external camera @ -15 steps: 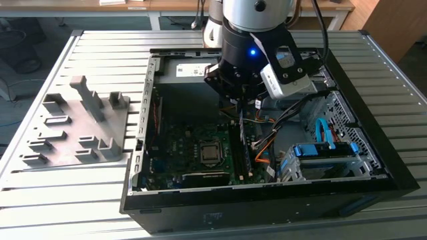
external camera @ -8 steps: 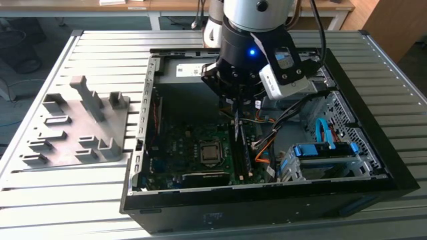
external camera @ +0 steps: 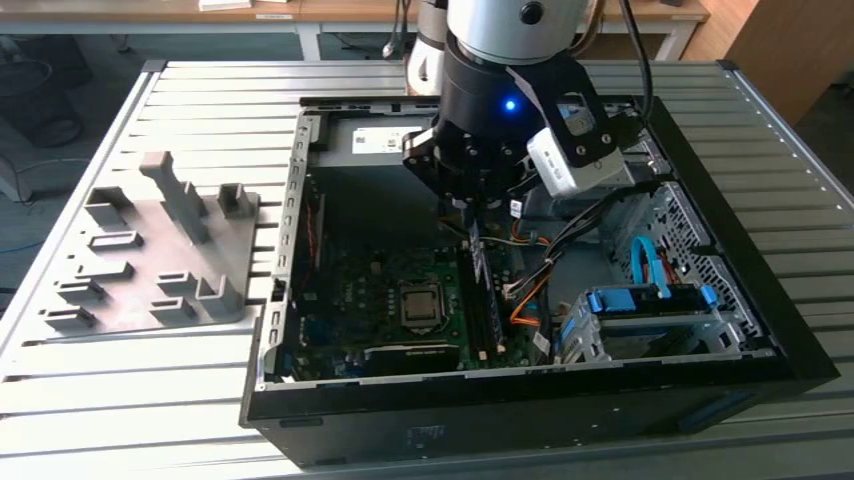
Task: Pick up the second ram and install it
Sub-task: 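Insert the second ram into the second slot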
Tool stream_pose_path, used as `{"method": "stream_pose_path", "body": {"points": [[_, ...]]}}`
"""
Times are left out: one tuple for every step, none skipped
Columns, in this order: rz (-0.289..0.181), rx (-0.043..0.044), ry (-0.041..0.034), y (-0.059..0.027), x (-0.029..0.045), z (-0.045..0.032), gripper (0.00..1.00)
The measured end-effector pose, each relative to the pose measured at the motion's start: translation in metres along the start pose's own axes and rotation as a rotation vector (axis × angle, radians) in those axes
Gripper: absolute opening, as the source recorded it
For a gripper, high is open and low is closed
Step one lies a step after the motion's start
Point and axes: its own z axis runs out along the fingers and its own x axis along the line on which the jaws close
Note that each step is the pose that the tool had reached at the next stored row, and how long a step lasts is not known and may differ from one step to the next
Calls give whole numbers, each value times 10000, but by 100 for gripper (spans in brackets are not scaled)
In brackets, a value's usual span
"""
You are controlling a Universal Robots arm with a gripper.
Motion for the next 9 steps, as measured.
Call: {"method": "stream_pose_path", "body": {"points": [[-1,-1,0,0,0,0,14],[-2,-1,0,0,0,0,14],[-2,0,0,0,0,0,14],[-3,-1,0,0,0,1,14],[-3,-1,0,0,0,3,14],[-3,-5,-1,0,0,8,14],[-3,-4,-1,0,0,14,14],[-3,-2,0,-1,0,21,14],[-3,-2,0,-1,-1,33,14]]}}
